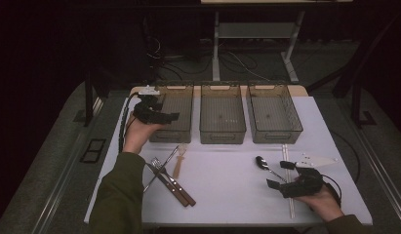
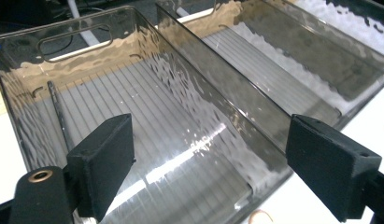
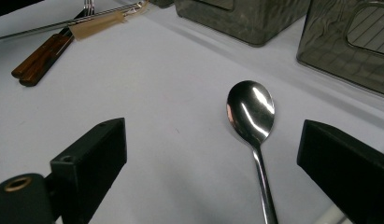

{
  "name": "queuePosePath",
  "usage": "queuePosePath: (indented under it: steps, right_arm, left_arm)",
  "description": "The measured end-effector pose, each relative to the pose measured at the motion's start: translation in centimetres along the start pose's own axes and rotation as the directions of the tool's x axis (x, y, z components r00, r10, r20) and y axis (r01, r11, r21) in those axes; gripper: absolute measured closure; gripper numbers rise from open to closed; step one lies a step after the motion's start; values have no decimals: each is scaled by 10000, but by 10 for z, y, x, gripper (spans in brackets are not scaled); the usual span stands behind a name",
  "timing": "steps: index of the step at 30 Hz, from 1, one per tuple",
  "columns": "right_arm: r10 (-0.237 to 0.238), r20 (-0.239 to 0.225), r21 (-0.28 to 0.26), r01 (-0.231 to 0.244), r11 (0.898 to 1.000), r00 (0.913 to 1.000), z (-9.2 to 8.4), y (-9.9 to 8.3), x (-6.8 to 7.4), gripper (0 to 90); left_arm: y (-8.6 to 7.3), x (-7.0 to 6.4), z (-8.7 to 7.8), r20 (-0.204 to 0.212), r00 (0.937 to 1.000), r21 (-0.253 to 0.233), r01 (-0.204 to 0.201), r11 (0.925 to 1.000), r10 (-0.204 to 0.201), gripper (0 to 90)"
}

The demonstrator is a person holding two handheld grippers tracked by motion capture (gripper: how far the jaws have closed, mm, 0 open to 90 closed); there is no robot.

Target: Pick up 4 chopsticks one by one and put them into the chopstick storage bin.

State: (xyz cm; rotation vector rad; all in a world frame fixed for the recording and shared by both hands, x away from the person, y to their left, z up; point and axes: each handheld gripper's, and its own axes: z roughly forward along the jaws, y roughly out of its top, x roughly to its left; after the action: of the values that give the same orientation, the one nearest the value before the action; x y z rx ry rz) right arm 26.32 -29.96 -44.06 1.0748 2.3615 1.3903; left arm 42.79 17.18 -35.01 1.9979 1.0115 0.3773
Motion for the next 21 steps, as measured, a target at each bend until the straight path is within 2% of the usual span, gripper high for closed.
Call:
queuePosePath:
  steps: [14,21]
  right_arm:
    - [27,35,2,-27,10000,10000,0,0,0,82]
    - [41,56,-11,-41,10000,10000,-1,-1,0,83]
  left_arm:
    - [-32,-29,-31,181,9994,-327,-294,9990,300,105]
    - [-48,-42,-40,146,9990,-275,-428,9987,432,32]
